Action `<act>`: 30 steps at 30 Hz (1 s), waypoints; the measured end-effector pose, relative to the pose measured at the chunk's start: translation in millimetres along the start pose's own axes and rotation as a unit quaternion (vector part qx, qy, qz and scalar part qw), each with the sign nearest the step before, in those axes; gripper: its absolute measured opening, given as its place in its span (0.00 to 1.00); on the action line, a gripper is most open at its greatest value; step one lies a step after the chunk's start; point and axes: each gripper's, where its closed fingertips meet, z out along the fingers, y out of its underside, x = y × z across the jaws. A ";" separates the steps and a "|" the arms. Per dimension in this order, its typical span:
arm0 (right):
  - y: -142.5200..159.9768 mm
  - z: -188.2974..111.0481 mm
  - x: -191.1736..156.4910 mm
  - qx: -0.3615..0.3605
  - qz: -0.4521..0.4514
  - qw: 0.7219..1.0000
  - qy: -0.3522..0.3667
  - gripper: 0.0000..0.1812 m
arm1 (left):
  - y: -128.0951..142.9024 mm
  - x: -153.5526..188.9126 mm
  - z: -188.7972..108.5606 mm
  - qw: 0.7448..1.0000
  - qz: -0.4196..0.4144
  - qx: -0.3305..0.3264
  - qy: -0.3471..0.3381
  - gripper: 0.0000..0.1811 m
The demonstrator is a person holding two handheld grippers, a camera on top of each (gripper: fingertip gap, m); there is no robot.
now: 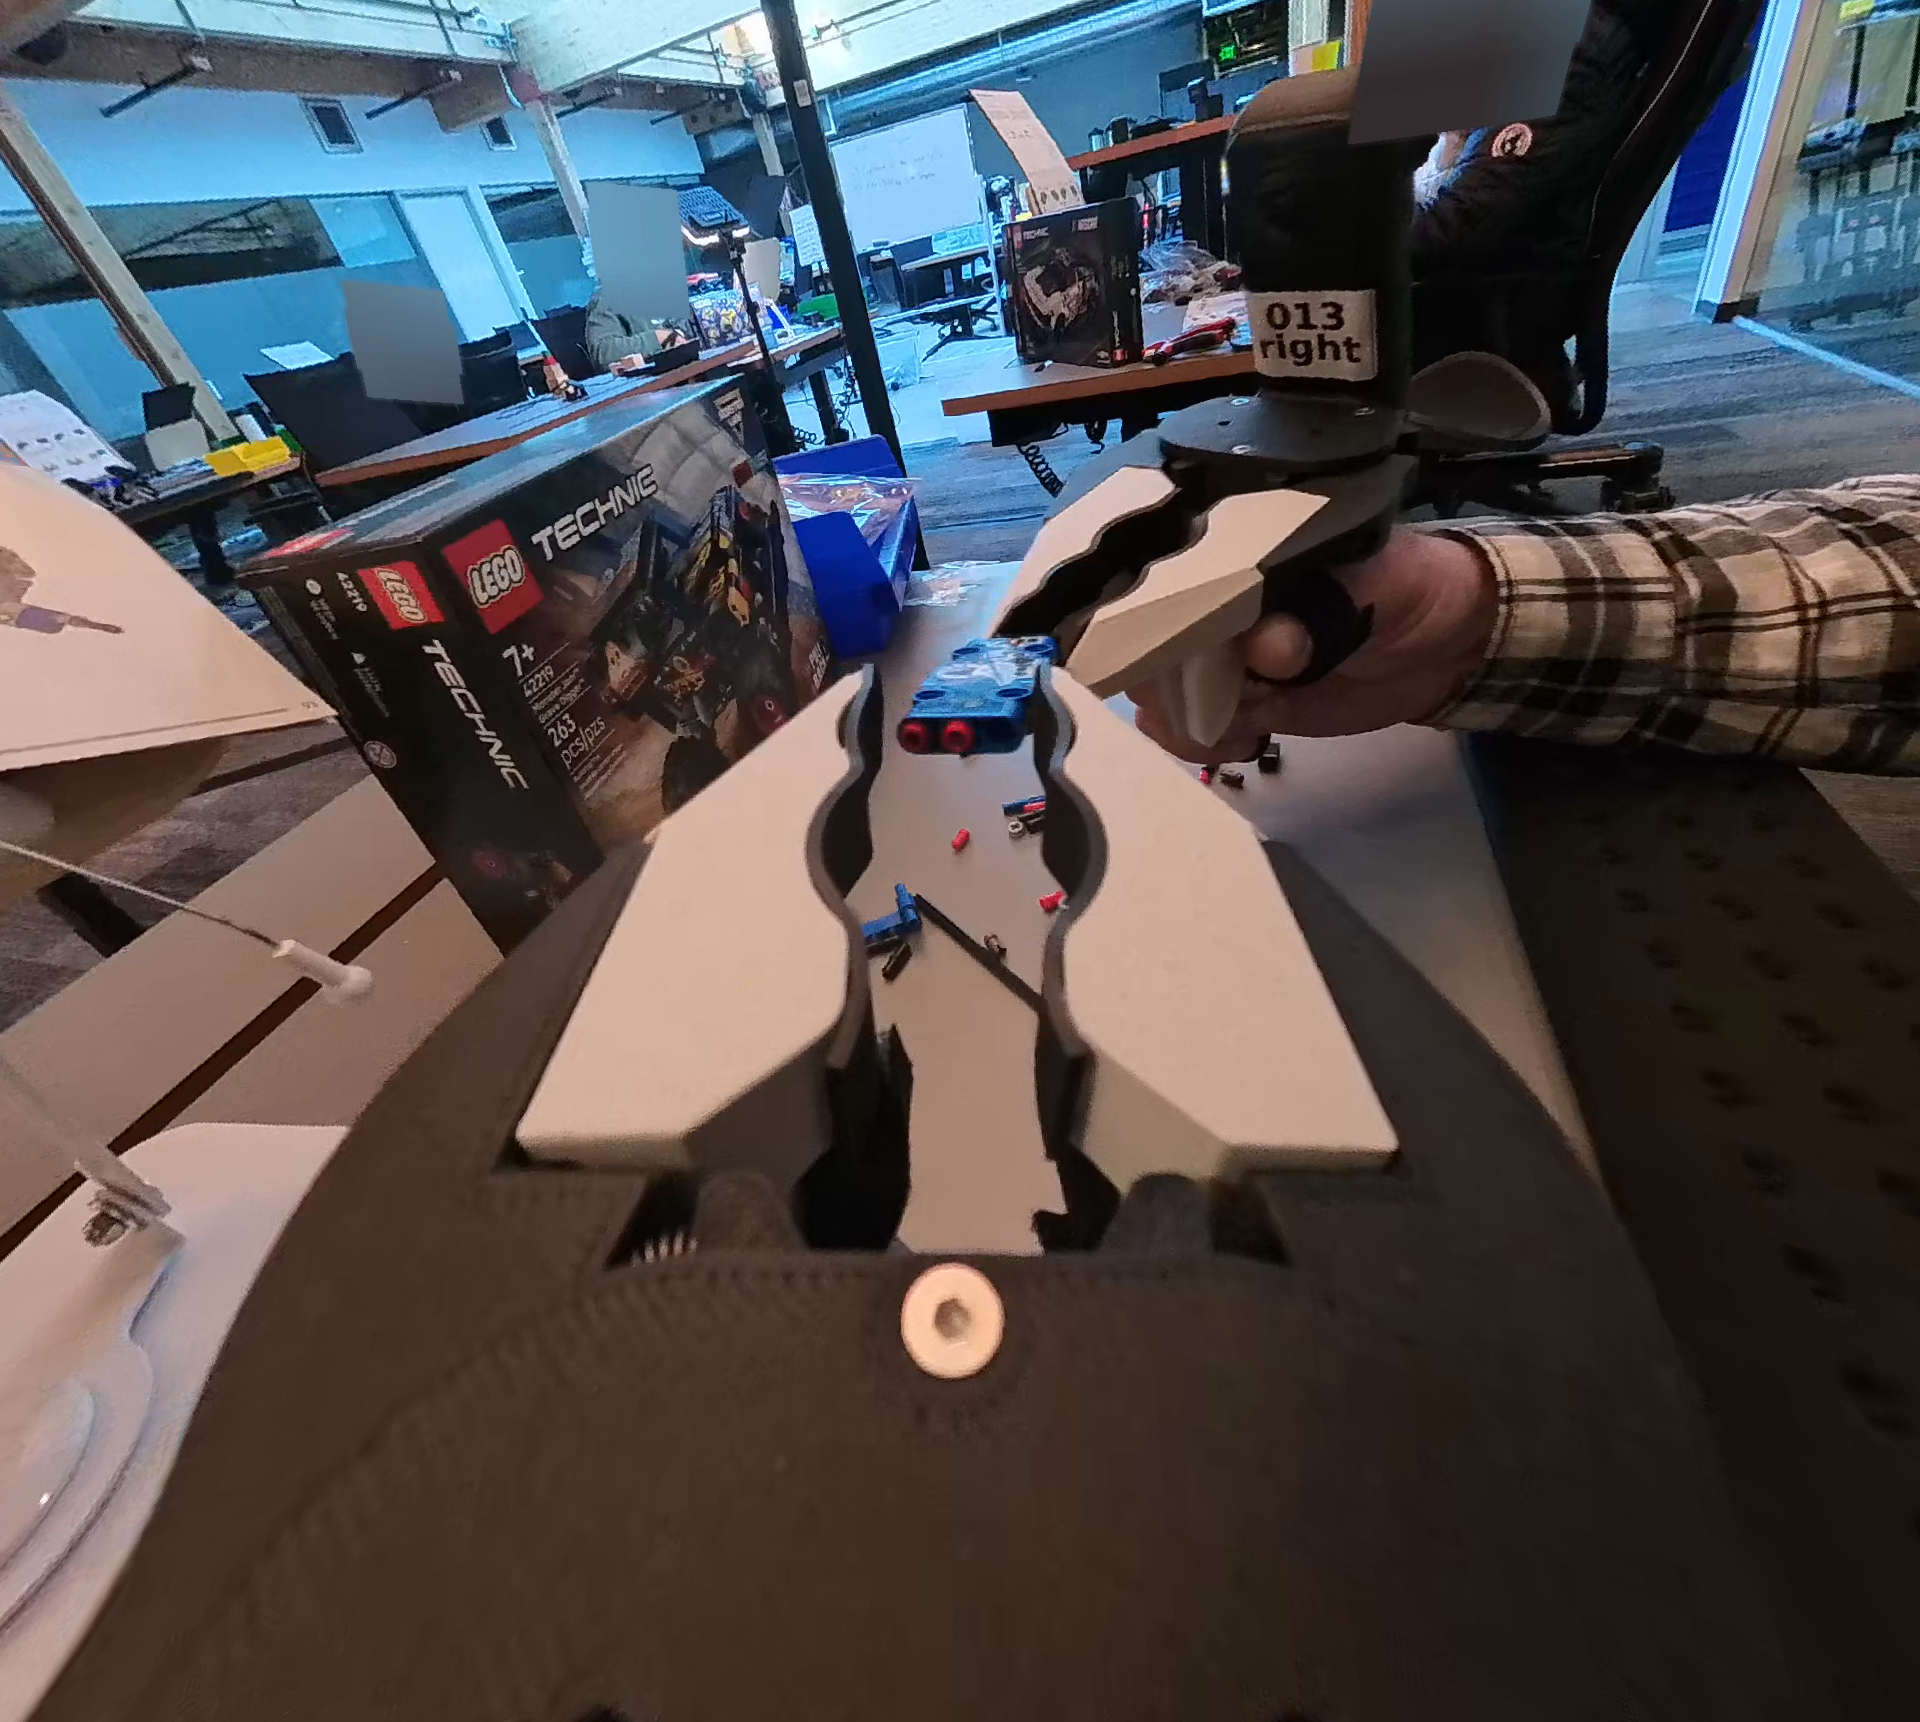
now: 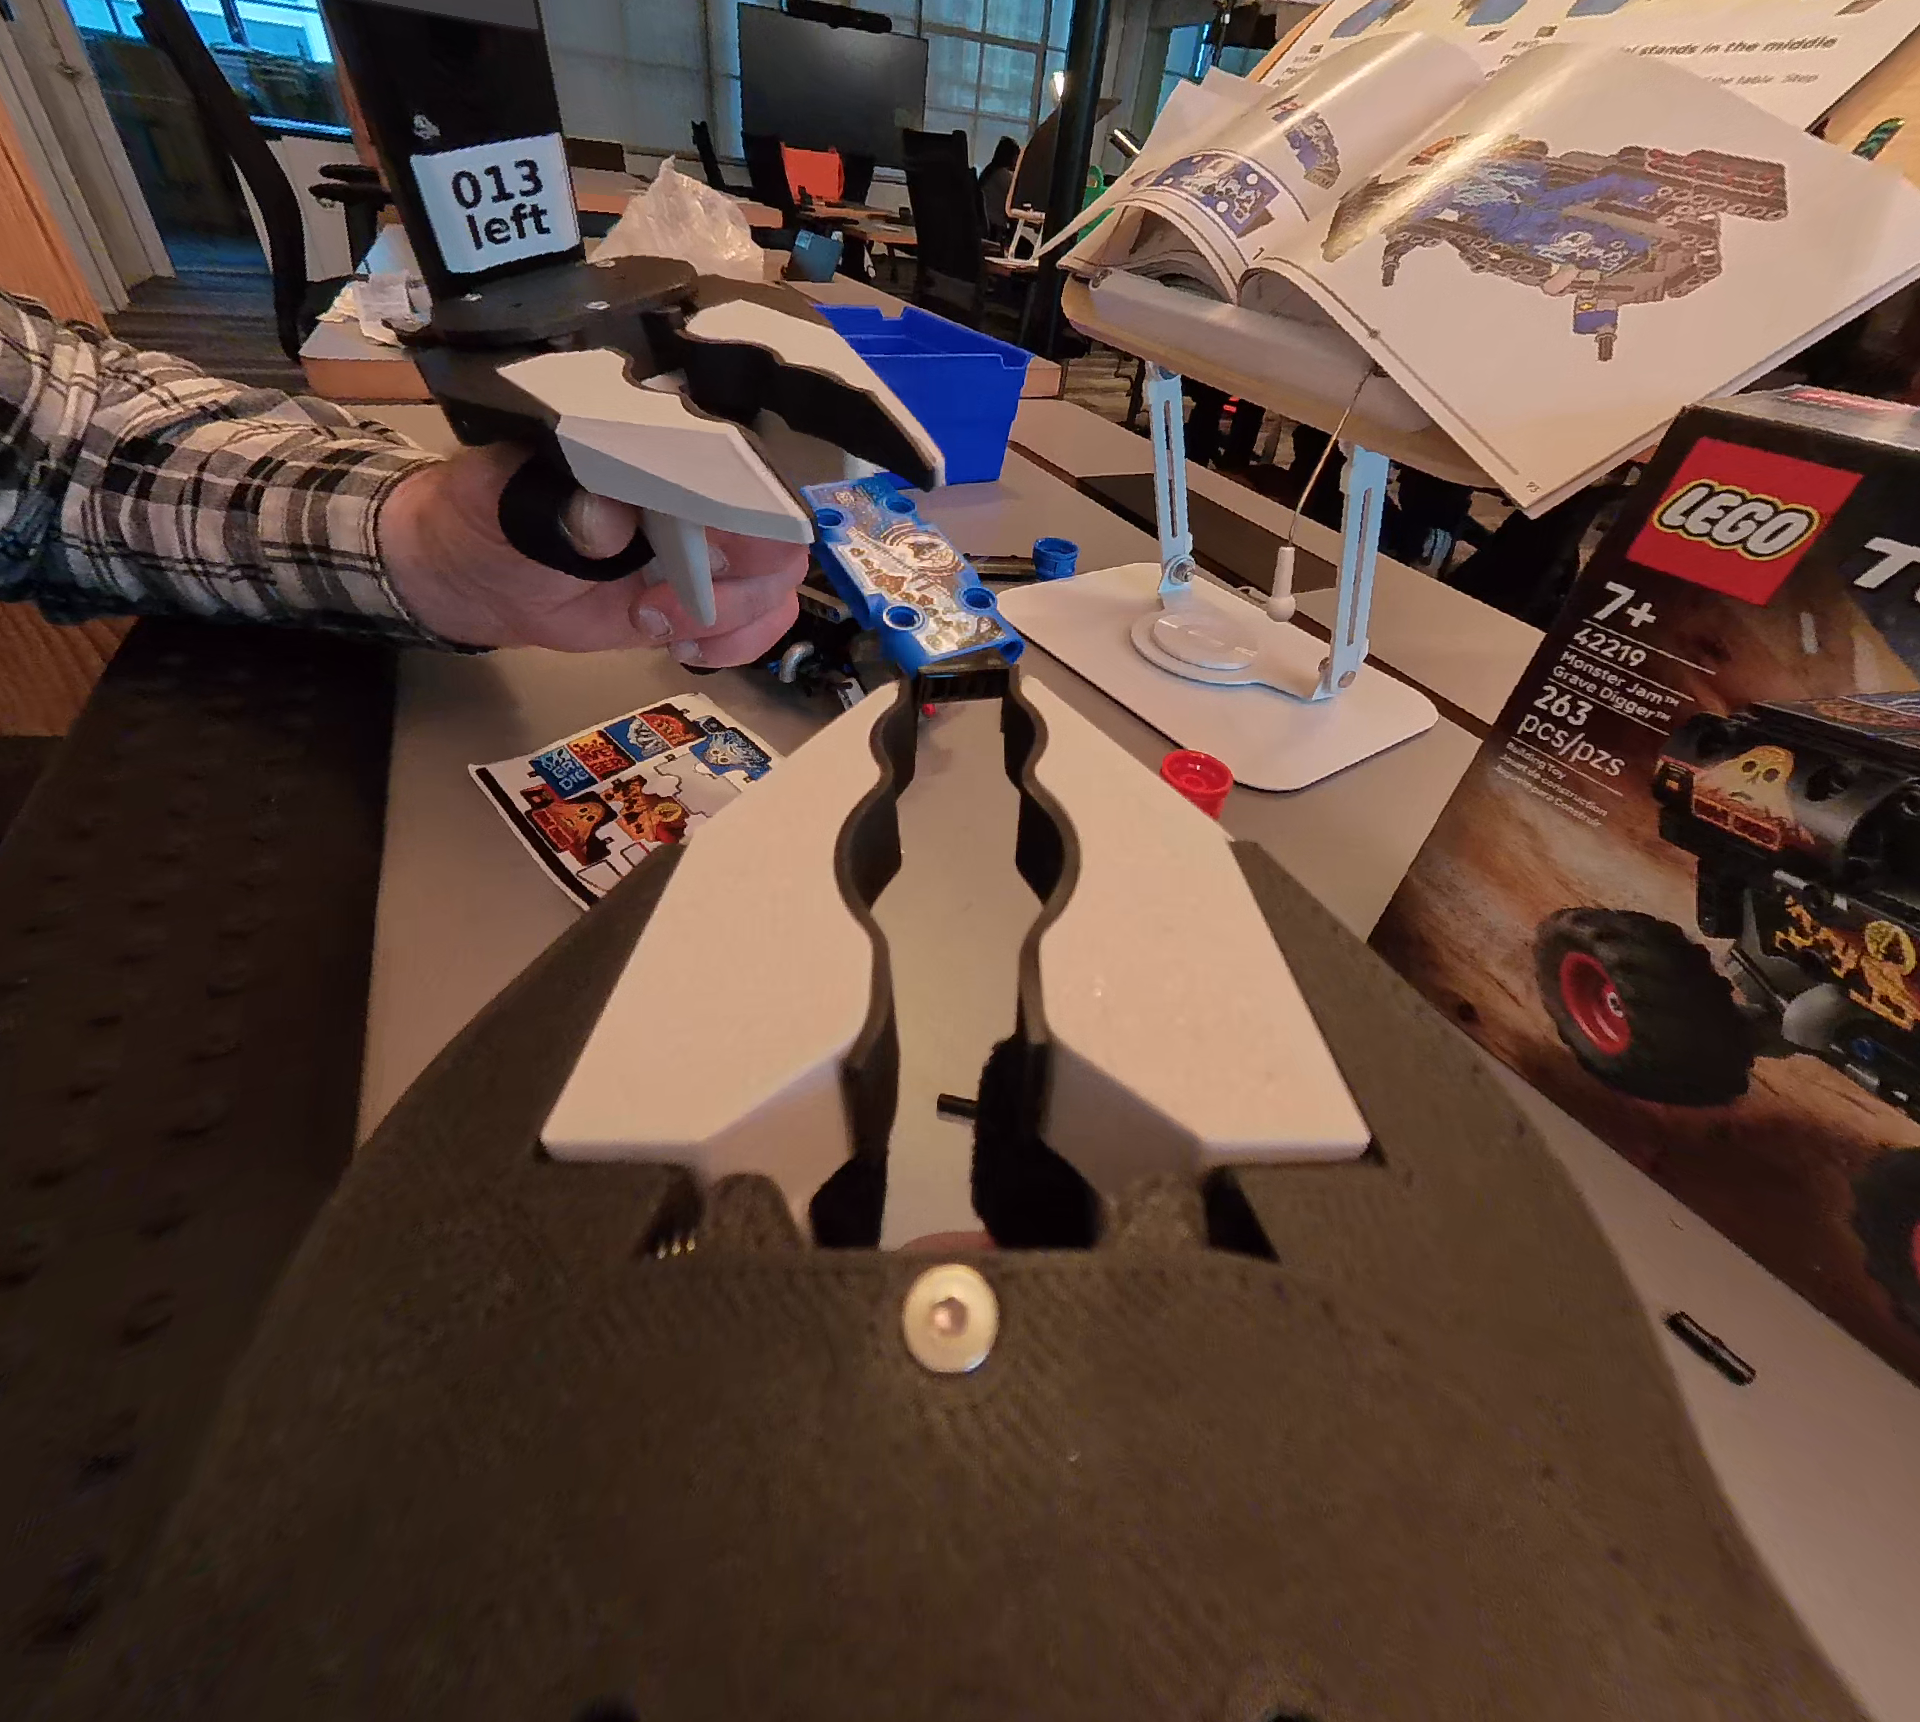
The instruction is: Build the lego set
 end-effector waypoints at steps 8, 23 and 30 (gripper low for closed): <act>-1.0 -0.6 0.4 0.003 0.001 1.000 0.002 0.08 | 0.3 2.1 0.2 1.000 0.008 -0.001 0.004 0.11; -4.2 -3.7 2.8 0.012 0.006 1.000 0.006 0.08 | 4.5 -1.6 1.6 0.999 -0.031 -0.005 0.014 0.16; -2.9 -2.8 1.8 0.009 0.004 1.000 0.005 0.08 | 4.8 2.1 2.3 1.000 -0.023 -0.005 0.021 0.13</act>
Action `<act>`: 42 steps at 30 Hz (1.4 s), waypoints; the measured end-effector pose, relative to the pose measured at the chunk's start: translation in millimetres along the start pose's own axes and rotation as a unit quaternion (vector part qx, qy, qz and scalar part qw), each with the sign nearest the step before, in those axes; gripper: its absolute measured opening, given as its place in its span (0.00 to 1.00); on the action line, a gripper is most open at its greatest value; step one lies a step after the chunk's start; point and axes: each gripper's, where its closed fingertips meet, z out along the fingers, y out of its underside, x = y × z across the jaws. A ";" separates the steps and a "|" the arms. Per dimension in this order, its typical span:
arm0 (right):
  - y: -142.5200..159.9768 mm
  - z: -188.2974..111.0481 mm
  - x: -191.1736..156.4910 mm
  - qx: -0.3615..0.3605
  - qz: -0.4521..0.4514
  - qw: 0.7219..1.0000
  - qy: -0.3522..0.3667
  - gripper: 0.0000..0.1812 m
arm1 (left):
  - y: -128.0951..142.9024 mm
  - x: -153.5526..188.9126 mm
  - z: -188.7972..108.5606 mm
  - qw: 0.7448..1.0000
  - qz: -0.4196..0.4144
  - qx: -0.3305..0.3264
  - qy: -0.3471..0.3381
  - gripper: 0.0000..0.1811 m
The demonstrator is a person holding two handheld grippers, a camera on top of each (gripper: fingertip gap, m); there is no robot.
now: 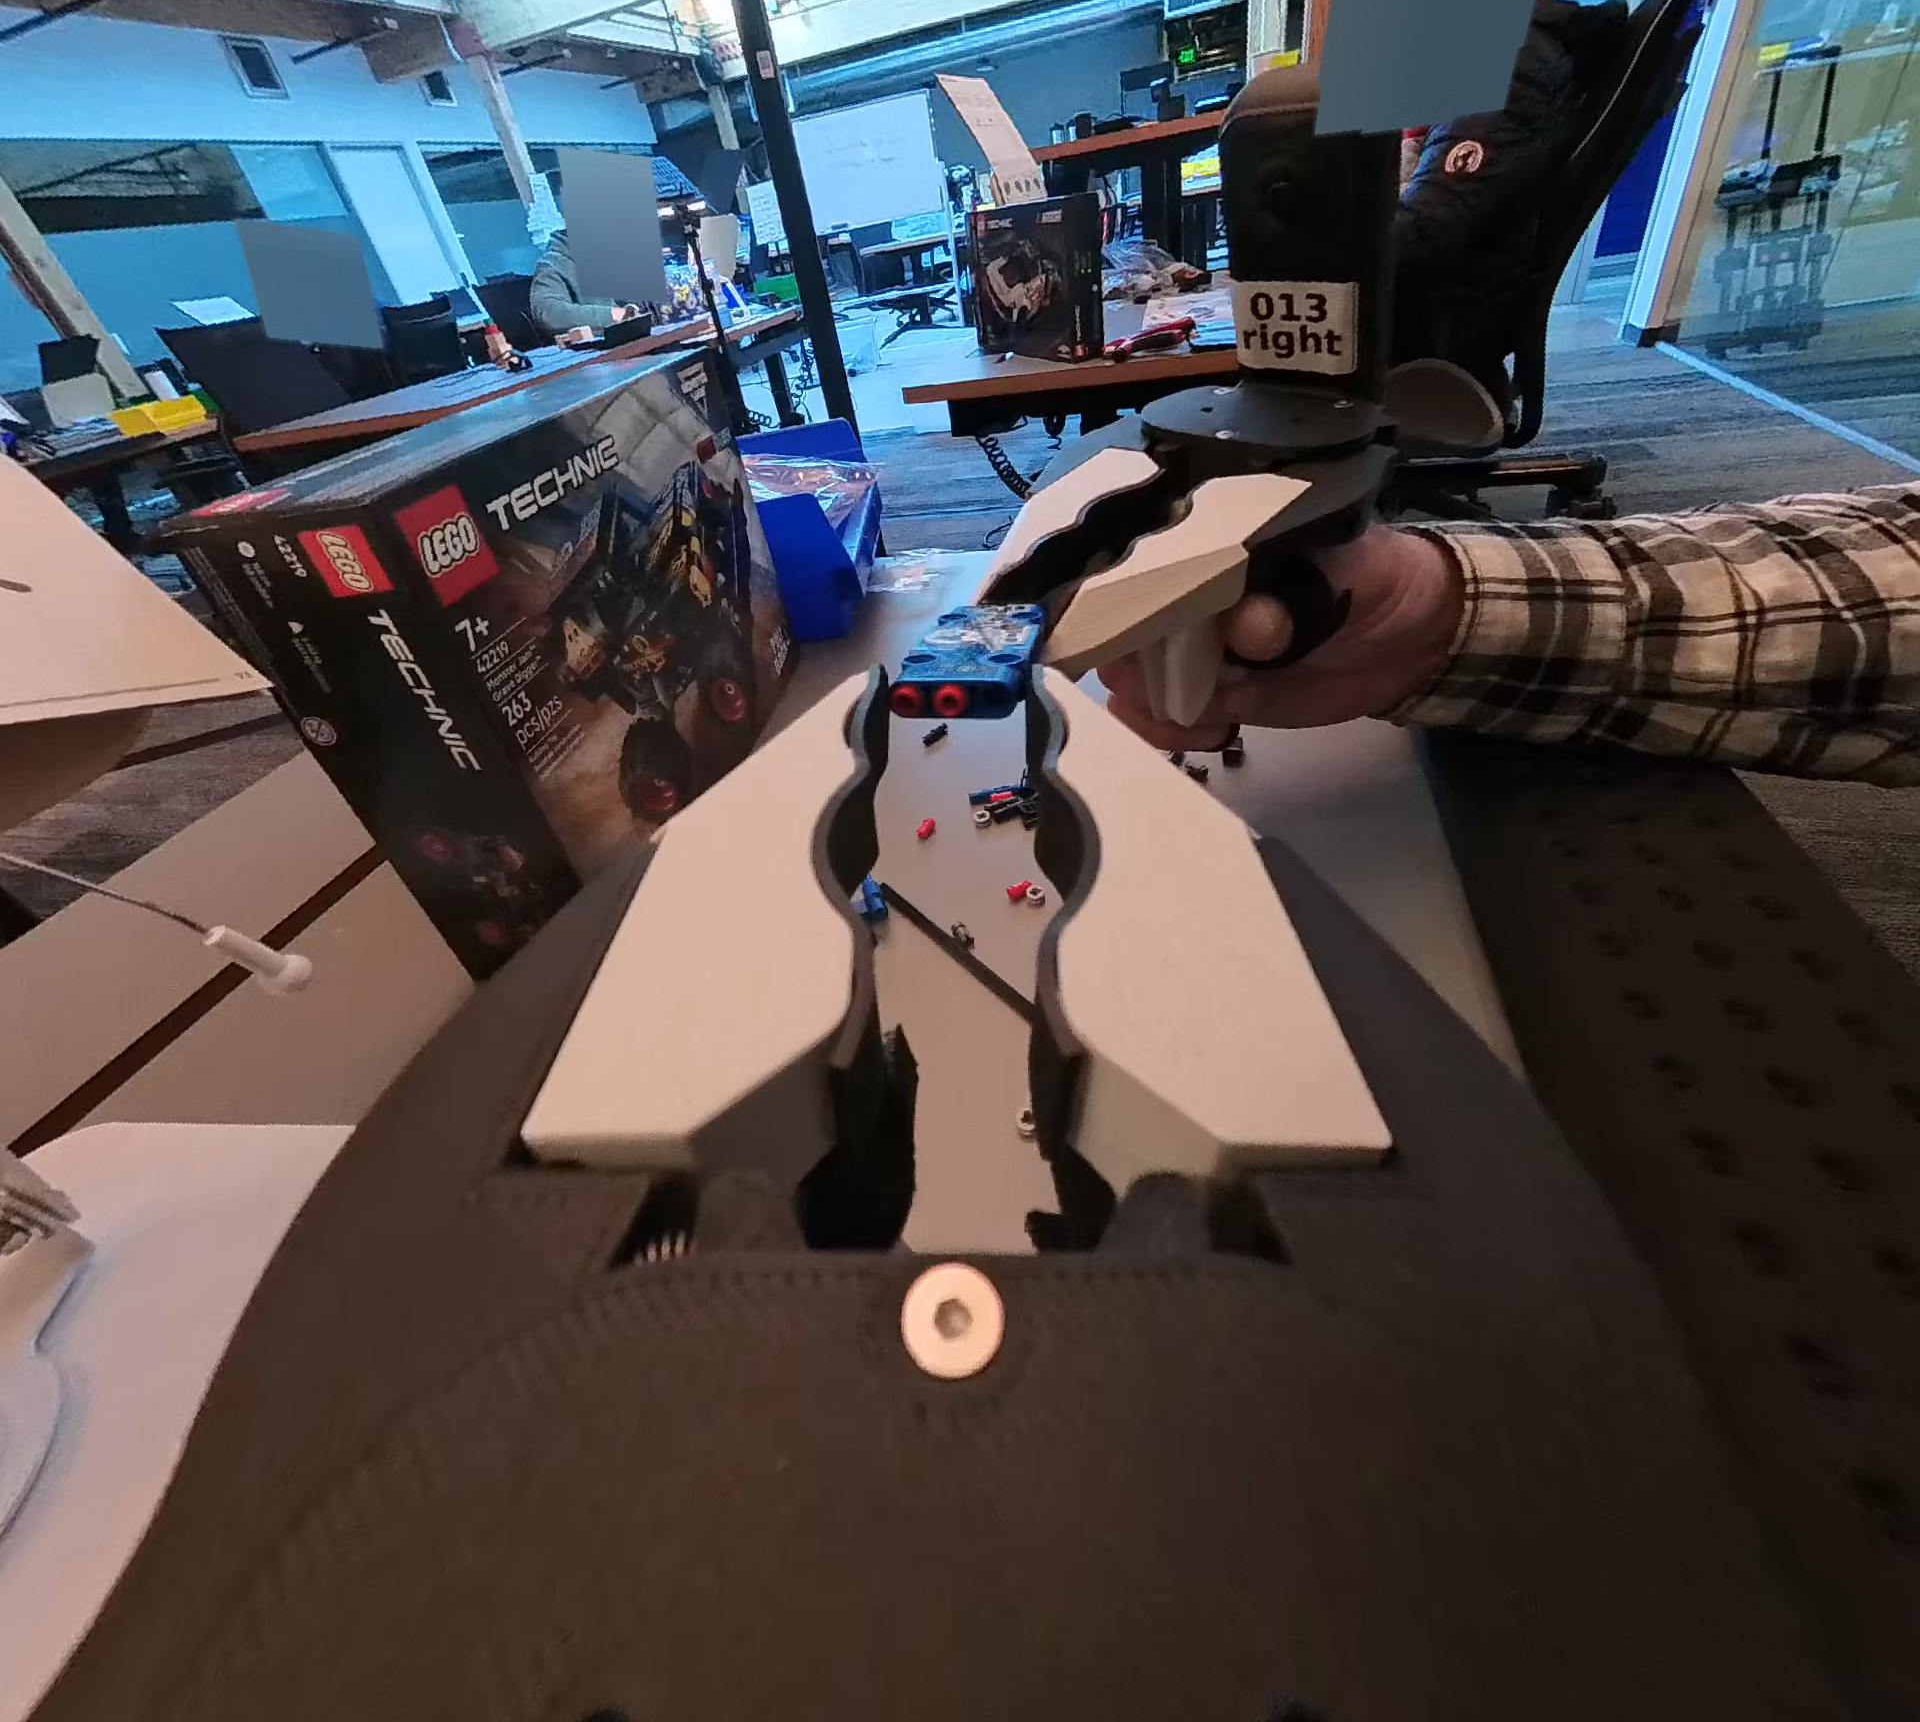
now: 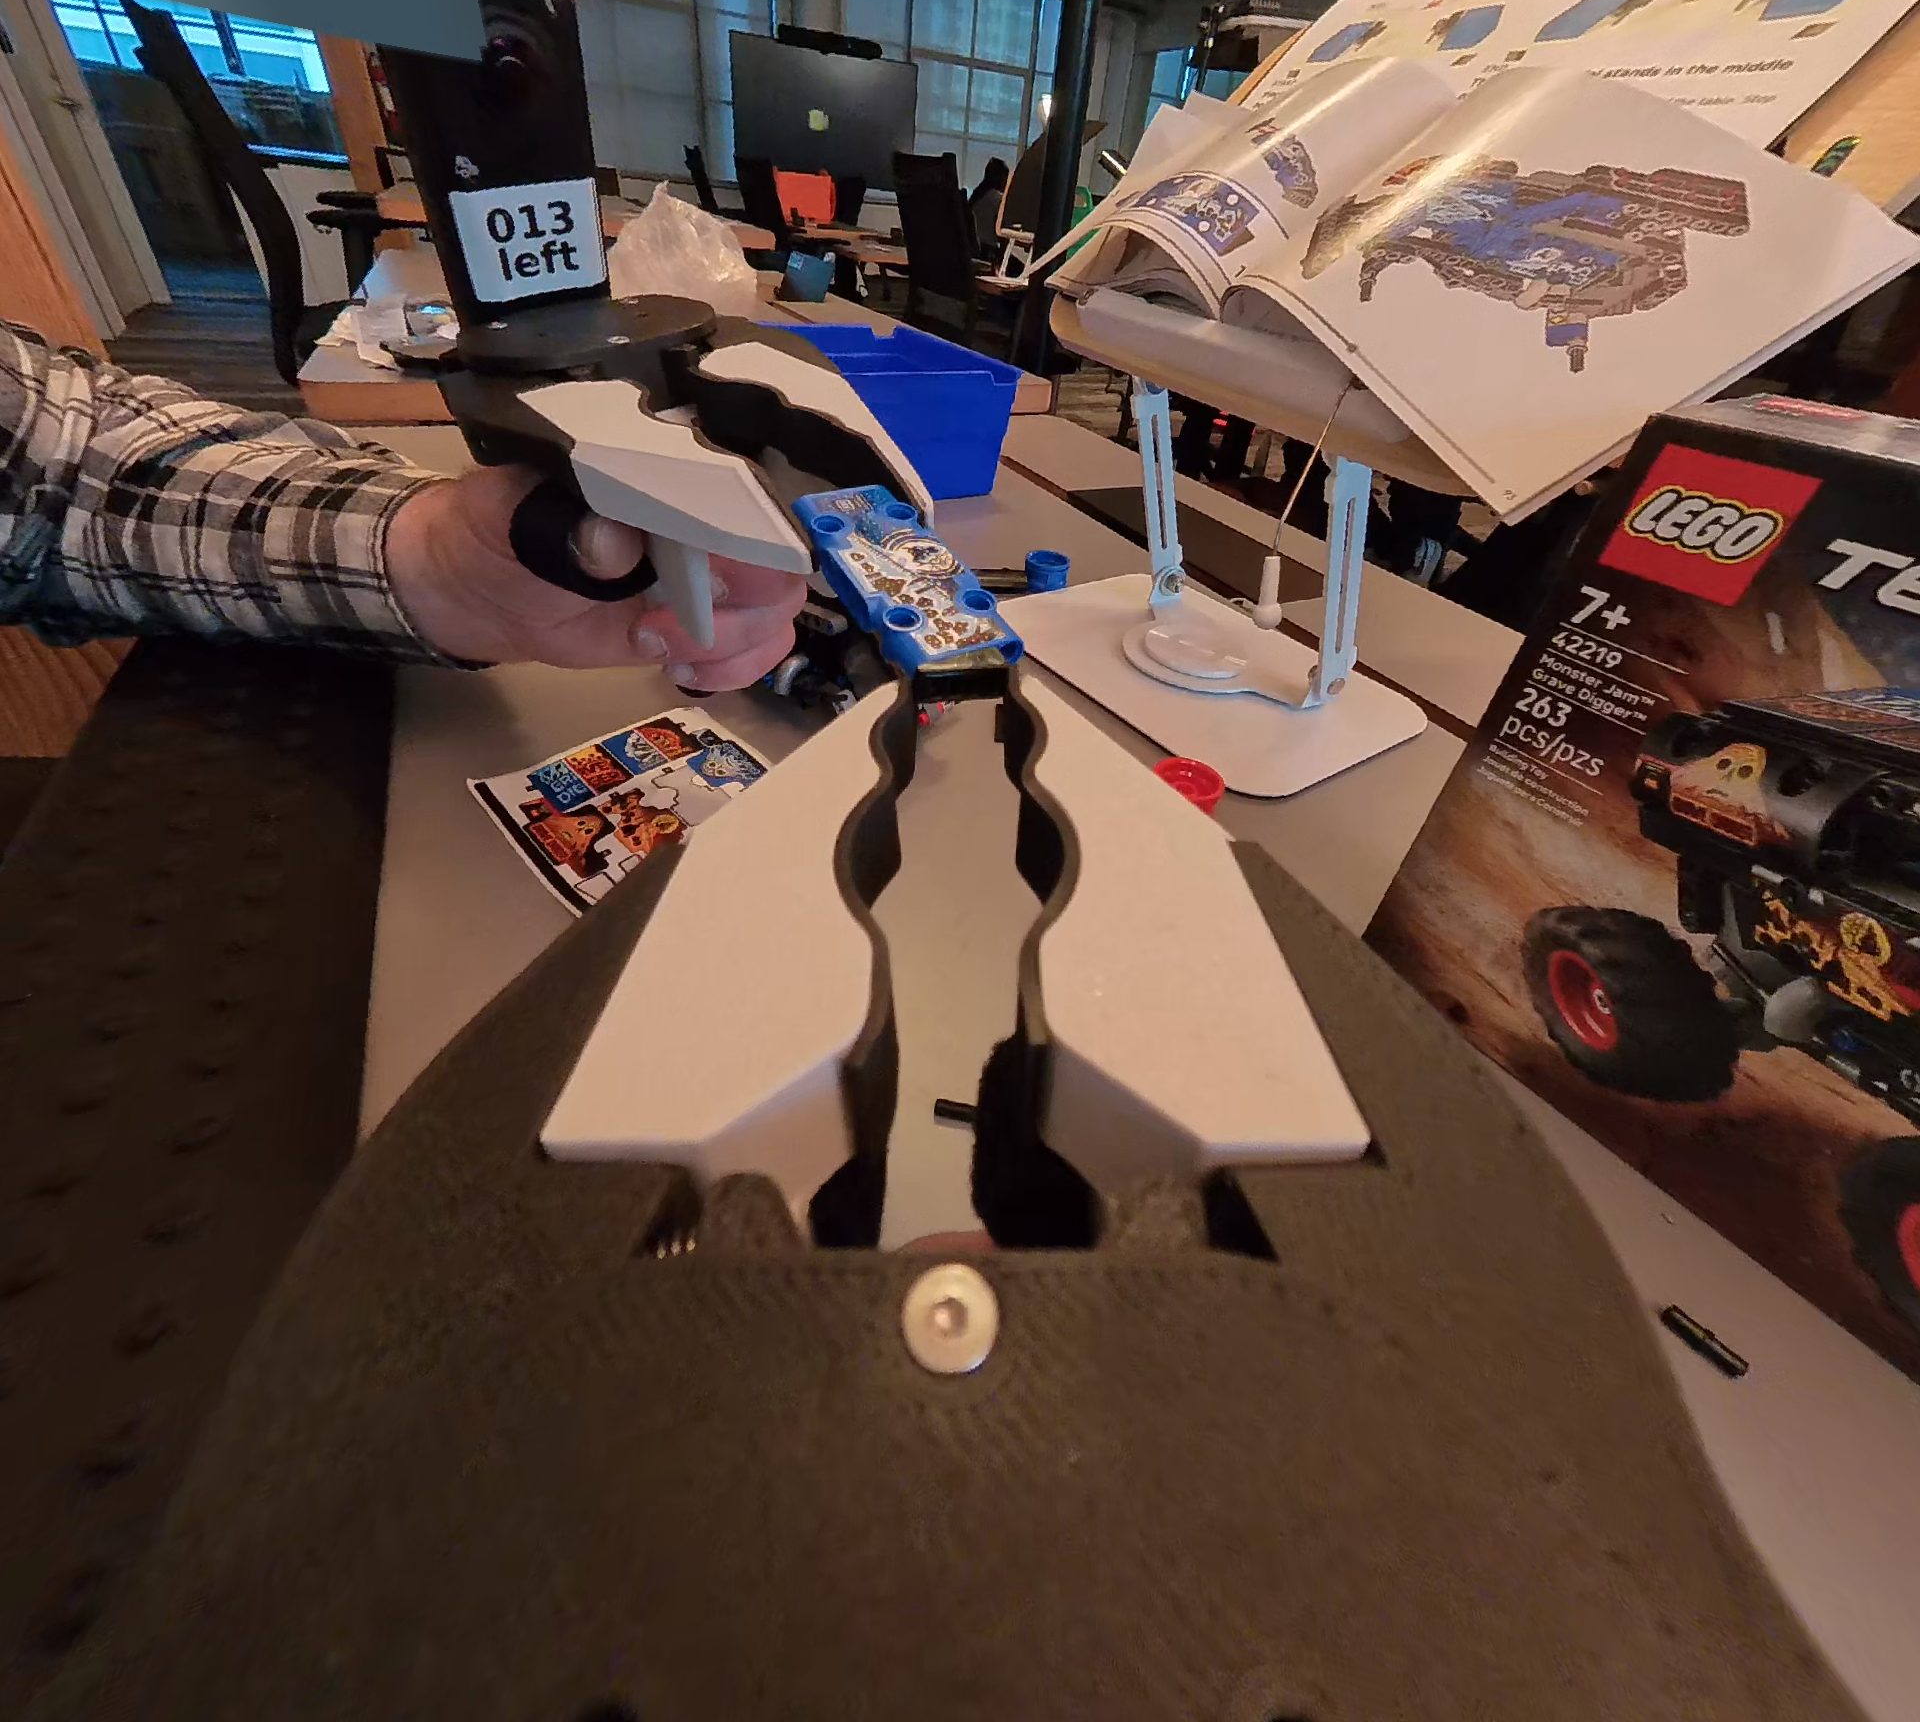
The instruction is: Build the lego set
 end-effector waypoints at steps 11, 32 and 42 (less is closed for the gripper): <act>3.6 3.3 -5.4 -0.002 0.040 0.999 -0.032 0.09 | 0.8 4.1 -3.7 0.994 0.106 -0.005 -0.005 0.13; -9.3 -2.7 -19.3 0.047 0.153 0.978 -0.132 0.07 | 8.2 14.0 -7.1 0.936 0.347 -0.046 -0.038 0.13; -13.0 -5.7 -21.8 0.056 0.145 0.978 -0.141 0.05 | 12.0 11.0 -4.7 0.949 0.309 -0.048 -0.035 0.13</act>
